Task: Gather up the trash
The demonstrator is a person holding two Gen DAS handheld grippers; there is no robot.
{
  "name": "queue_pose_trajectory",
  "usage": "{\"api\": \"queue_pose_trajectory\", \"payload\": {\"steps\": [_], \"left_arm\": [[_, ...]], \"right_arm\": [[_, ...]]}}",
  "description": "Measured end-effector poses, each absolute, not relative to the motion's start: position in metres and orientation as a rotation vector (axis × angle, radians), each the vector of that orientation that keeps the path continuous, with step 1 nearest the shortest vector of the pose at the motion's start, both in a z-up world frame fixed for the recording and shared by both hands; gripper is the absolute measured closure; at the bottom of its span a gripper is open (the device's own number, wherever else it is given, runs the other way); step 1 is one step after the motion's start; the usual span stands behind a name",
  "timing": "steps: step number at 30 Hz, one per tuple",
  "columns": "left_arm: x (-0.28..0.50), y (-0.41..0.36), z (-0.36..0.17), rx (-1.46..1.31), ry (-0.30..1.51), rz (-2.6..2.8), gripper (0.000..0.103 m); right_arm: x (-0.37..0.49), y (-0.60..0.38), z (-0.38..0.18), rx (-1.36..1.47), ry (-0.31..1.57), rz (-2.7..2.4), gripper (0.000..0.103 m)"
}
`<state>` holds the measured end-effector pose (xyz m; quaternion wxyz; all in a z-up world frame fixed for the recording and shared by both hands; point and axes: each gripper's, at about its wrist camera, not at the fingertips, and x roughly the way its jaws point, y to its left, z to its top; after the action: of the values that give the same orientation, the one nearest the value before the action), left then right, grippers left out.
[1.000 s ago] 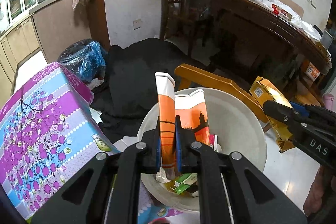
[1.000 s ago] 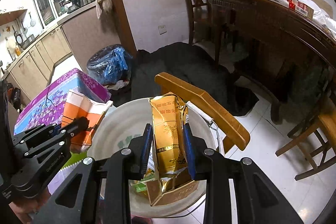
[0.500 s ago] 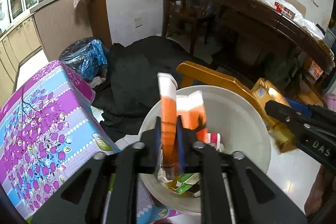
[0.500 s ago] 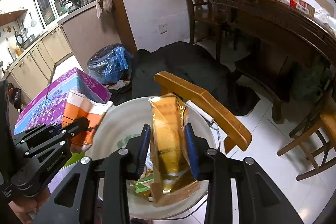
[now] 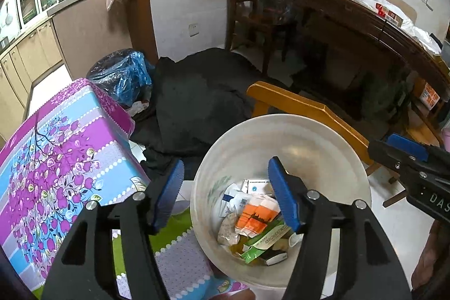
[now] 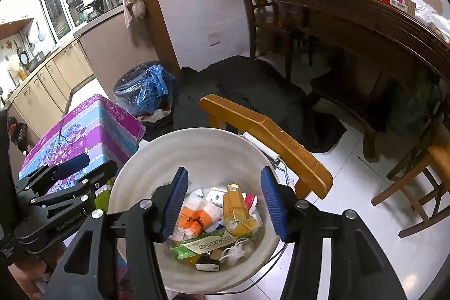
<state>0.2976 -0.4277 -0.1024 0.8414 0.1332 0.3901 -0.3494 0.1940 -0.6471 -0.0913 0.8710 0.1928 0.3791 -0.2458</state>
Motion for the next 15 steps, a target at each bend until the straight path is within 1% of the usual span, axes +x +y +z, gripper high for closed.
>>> {"api": "queue_pose_trajectory", "payload": {"steps": [10, 15], "left_arm": [[0.295, -0.425, -0.102, 0.283, 0.816, -0.742, 0.043], [0.289, -0.419, -0.098, 0.282, 0.801, -0.737, 0.043]], "right_arm": [[0.193, -0.646, -0.089, 0.397, 0.783, -0.513, 0.047], [0.187, -0.640, -0.079, 0.377, 0.742, -0.502, 0.042]]}}
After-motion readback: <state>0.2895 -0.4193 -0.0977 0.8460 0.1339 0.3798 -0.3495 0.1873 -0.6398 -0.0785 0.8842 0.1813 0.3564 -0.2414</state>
